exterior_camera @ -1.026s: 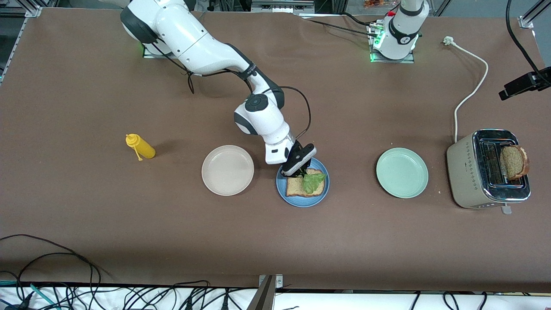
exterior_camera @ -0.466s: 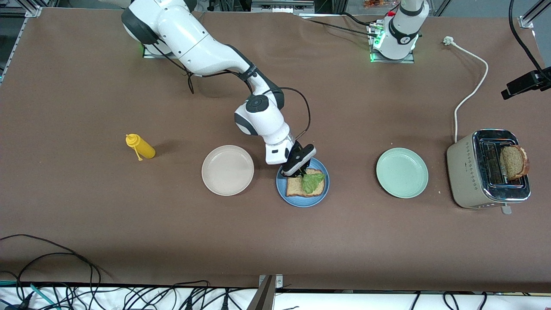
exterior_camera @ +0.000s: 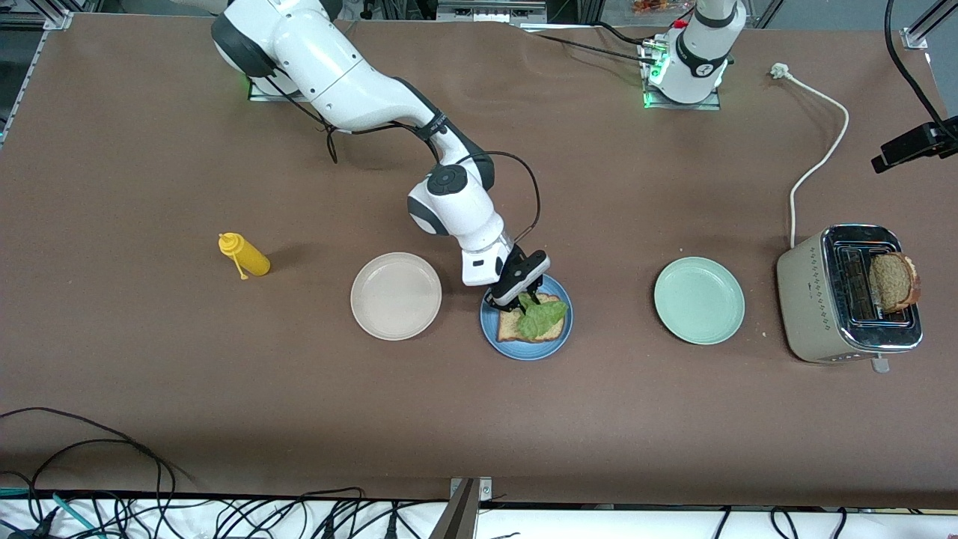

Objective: Make sandwich in blue plate with both arms
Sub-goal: 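Lower the lettuce onto the bread and open the right gripper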

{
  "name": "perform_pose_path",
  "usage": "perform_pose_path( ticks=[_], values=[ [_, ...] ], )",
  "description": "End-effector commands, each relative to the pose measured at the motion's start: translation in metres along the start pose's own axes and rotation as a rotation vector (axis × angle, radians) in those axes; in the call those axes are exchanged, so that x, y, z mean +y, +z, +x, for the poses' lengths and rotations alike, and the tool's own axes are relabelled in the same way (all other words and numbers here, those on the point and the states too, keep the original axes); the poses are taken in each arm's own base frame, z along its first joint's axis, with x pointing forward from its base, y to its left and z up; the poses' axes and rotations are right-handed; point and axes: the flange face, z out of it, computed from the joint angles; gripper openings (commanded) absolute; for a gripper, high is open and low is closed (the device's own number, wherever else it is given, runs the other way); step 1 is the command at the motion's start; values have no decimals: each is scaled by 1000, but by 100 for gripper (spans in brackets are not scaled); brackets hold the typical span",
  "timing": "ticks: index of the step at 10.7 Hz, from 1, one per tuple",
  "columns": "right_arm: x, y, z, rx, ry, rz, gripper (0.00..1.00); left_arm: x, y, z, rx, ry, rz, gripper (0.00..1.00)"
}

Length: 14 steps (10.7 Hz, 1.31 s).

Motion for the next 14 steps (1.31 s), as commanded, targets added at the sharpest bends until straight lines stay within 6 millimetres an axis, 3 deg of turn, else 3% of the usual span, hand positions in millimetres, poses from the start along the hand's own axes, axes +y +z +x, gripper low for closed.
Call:
perform_pose_path(
  ticks=[1, 3, 6, 8, 10, 14],
  values=[
    [-2, 3, 5, 40, 5, 0, 86, -4, -6, -3, -1, 19, 11, 100],
    [-2, 3, 5, 40, 5, 0, 100, -4, -6, -3, -1, 22, 11, 100],
    [-4, -3, 11, 43, 25, 2, 100, -4, -6, -3, -1, 22, 11, 100],
    [3, -20, 26, 37, 51, -8, 100, -4, -6, -3, -1, 22, 11, 100],
    [15, -55, 50, -65, 77, -52, 100, -4, -6, -3, -1, 22, 11, 100],
    [52, -172, 98, -313, 244, -76, 100, -4, -7, -3, 1, 19, 11, 100]
  ],
)
